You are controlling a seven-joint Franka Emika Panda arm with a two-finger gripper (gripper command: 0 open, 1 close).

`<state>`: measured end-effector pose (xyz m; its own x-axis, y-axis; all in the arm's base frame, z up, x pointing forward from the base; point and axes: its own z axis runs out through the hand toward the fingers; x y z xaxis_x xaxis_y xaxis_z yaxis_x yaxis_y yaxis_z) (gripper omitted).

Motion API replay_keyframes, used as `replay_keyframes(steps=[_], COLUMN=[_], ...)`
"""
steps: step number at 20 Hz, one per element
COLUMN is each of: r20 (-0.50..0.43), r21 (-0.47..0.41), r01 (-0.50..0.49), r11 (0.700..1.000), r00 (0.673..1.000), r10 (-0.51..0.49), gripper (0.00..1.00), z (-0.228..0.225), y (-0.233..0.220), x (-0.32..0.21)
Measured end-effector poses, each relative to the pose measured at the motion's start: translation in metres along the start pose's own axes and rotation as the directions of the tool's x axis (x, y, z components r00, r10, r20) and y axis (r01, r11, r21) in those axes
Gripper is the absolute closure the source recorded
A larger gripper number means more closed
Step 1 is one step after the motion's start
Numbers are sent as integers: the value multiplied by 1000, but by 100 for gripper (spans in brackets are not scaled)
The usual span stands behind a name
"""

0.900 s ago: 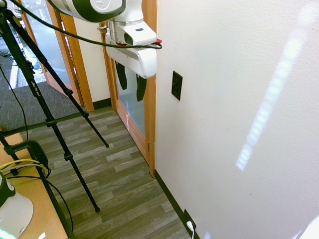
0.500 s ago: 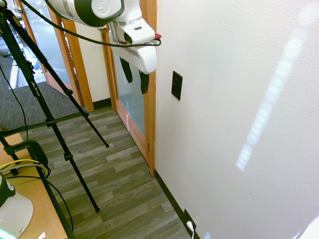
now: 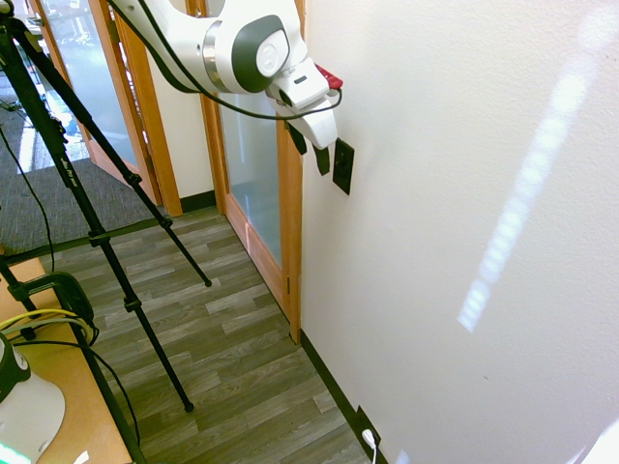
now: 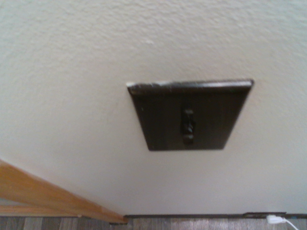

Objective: Turn off the light

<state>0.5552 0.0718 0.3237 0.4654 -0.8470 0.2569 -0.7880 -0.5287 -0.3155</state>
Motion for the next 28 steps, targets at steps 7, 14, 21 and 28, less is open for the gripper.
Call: replay_keyframes(steps=[7, 14, 21, 28], r20=[-123, -159, -155, -160], r21=[-12, 2, 17, 4], r01=[-6, 8, 6, -31], r11=[1000, 1000, 1000, 999], r00=[992, 987, 988, 987], r10=[4, -7, -3, 32], gripper=[100, 100, 100, 100], z=[12, 18, 33, 41], y=[-9, -22, -43, -40], x=[-1, 5, -3, 0])
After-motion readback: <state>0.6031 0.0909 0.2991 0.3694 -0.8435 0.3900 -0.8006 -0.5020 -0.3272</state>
